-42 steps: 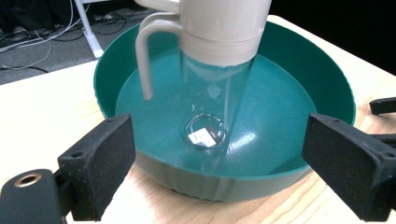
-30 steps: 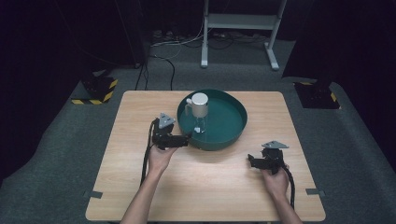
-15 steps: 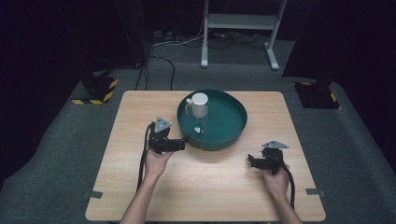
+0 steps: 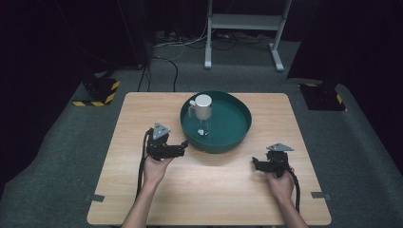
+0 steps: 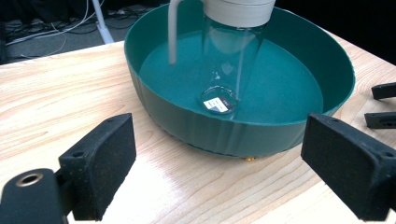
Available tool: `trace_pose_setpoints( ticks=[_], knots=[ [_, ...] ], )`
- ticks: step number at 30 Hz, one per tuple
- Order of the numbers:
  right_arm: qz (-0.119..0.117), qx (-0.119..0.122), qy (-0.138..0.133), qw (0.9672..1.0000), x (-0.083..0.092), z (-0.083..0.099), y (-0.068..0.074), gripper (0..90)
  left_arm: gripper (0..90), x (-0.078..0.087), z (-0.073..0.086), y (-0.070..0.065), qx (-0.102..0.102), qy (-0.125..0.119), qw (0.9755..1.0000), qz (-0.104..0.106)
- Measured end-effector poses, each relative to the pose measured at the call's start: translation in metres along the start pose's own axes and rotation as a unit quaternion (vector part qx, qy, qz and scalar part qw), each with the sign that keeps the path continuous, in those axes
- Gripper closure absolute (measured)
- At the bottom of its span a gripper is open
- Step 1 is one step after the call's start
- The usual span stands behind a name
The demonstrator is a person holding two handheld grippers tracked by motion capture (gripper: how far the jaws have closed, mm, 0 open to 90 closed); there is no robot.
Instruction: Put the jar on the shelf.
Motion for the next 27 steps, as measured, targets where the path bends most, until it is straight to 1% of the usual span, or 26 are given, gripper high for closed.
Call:
trace_pose_setpoints(
  ticks=[8, 13, 18, 27],
  knots=[
    [0.000, 0.001, 0.000, 1.0000, 0.000, 0.000, 0.000, 13.2, 10.7, 0.004, 0.006, 0.000, -0.001, 0.004, 1.0000, -0.005],
    [0.000, 0.001, 0.000, 1.0000, 0.000, 0.000, 0.000, 13.2, 10.7, 0.006, 0.011, 0.000, 0.005, 0.003, 0.9999, -0.008],
    [0.000, 0.001, 0.000, 1.0000, 0.000, 0.000, 0.000, 13.2, 10.7, 0.008, 0.016, 0.000, 0.007, 0.006, 0.9999, -0.013],
    [0.000, 0.000, 0.000, 1.0000, 0.000, 0.000, 0.000, 13.2, 10.8, 0.010, 0.024, 0.001, 0.015, 0.008, 0.9997, -0.016]
  ],
)
Point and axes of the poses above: each handheld gripper's, and its own axes: x roughly backward along the jaws, z roughly out of its underside, y roughly to its left, the point moved 2 cm from there along -x, roughly forward along the jaws, and after that the axes turned 13 degrees about -x, right-handed, at the moved point
